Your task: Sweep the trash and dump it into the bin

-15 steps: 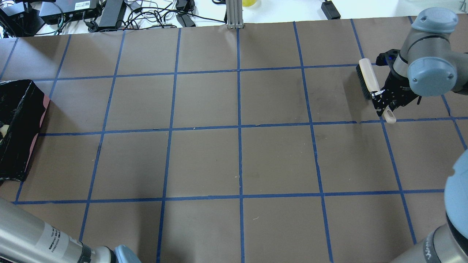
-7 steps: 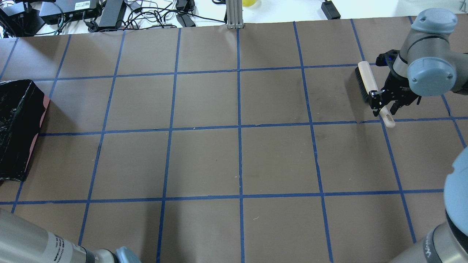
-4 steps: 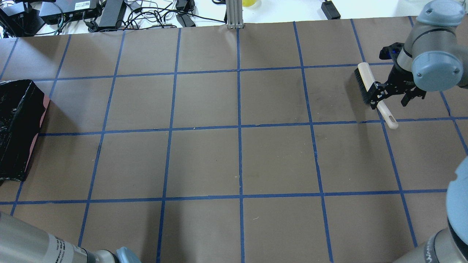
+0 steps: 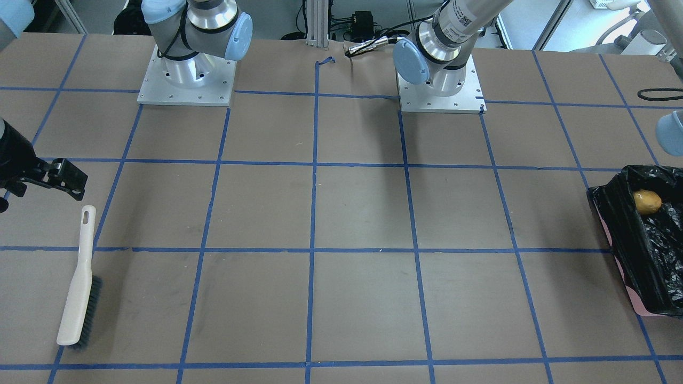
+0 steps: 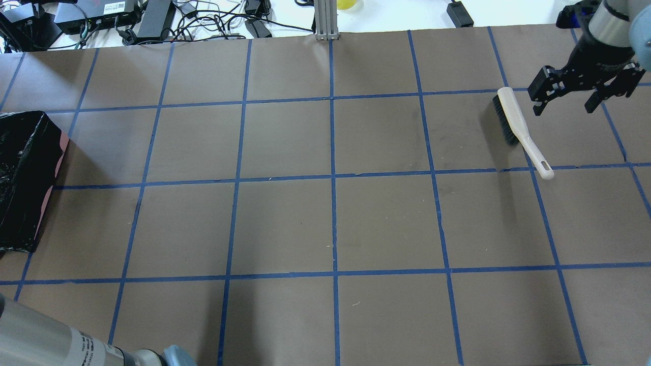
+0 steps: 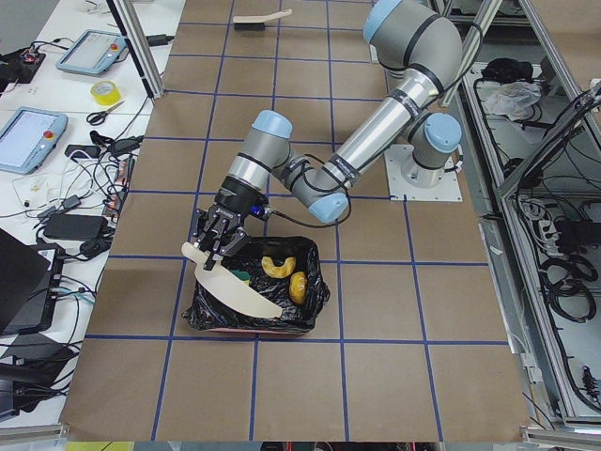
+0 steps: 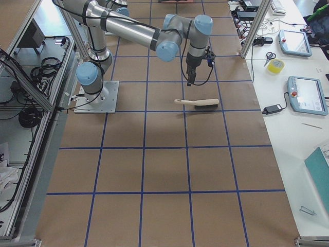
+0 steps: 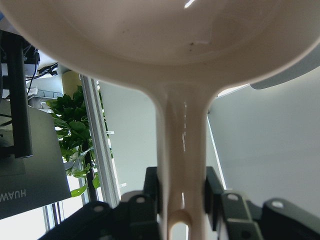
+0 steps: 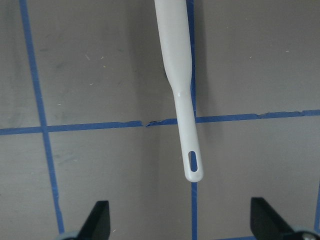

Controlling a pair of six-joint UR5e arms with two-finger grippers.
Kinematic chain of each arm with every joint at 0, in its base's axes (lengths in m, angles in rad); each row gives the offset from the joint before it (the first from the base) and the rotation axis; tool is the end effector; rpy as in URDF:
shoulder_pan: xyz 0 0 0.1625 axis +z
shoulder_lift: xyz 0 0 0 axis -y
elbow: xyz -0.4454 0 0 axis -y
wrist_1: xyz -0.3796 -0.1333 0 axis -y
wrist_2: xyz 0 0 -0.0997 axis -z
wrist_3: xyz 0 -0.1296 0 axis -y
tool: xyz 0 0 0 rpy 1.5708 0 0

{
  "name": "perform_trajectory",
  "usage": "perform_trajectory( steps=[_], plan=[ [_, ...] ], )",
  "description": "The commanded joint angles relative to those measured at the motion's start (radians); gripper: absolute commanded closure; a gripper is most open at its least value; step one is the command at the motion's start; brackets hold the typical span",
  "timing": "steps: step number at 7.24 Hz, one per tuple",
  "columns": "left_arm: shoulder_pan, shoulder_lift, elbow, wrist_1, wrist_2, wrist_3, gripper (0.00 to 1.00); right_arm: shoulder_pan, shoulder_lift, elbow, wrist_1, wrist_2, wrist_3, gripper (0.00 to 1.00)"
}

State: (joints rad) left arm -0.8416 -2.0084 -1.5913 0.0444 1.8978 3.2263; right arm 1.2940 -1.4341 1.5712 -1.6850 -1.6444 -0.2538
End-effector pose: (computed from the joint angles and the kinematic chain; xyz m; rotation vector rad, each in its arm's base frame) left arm 0.3858 -0.5694 0.4400 1.8749 0.8589 0.8407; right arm -0.0267 -0.5470 0.4204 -0.0341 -3.0757 -0.0637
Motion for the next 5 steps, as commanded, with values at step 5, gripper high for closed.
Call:
perform_trajectory(
  steps=[5],
  plan=[
    [0.048, -0.012, 0.338, -0.895, -0.117, -0.051, 1.00, 0.131, -0.193, -0.019, 0.160, 0.026, 0.042, 0.00]
  ],
)
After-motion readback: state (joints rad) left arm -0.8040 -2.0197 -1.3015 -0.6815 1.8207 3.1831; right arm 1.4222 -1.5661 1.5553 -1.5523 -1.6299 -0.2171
